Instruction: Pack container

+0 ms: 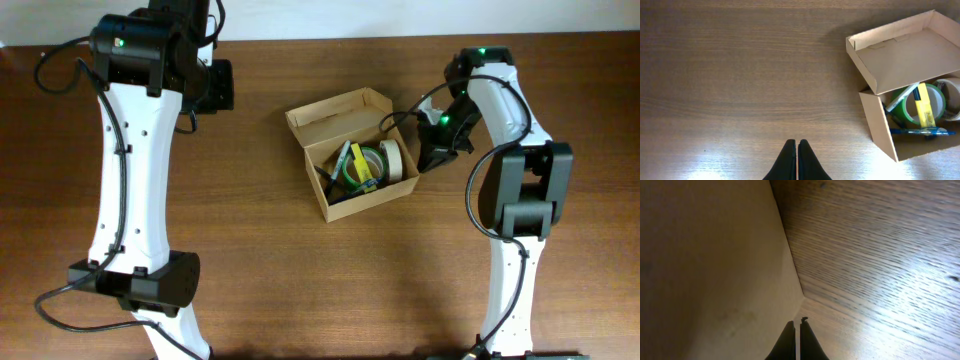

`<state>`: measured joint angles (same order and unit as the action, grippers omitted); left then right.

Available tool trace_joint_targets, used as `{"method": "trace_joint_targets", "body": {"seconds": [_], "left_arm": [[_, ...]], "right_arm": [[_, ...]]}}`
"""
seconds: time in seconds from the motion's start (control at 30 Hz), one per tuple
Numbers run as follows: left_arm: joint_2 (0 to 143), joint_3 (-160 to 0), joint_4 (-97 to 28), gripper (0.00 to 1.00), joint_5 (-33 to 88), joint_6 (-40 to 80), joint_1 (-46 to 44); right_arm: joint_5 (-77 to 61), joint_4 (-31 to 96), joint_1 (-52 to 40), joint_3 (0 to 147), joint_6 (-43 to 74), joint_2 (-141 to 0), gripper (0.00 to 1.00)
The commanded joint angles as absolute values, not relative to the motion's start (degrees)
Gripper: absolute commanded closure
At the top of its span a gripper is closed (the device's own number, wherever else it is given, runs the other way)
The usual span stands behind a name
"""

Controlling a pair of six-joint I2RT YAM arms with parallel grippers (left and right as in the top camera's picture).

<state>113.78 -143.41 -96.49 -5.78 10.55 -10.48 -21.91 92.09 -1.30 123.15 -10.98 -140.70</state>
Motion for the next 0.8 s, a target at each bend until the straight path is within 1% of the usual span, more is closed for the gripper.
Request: {"method": "trace_joint_targets", "body": {"seconds": [0.0, 0.27, 0.5, 0.77], "left_arm": [[111.6, -143.5, -96.7, 0.97, -5.2, 10.9, -10.3], [111.6, -143.5, -96.7, 0.97, -5.2, 10.9, -10.3], [111.6, -143.5, -96.7, 0.98, -5.1, 10.9, -10.3], [111.6, -143.5, -96.7, 0.98, -5.2, 10.9, -10.3]], "right_arm": [[-21.2, 92.1, -2.0, 122.8, -11.8, -140.9, 0.96], [-21.5, 93.6, -2.0, 122.8, -11.6, -140.9, 0.96], [-26.8, 93.8, -2.3, 122.8, -11.5, -140.9, 0.96], [-28.1, 93.6, -5.8, 122.8, -11.1, -140.9, 0.96]]}}
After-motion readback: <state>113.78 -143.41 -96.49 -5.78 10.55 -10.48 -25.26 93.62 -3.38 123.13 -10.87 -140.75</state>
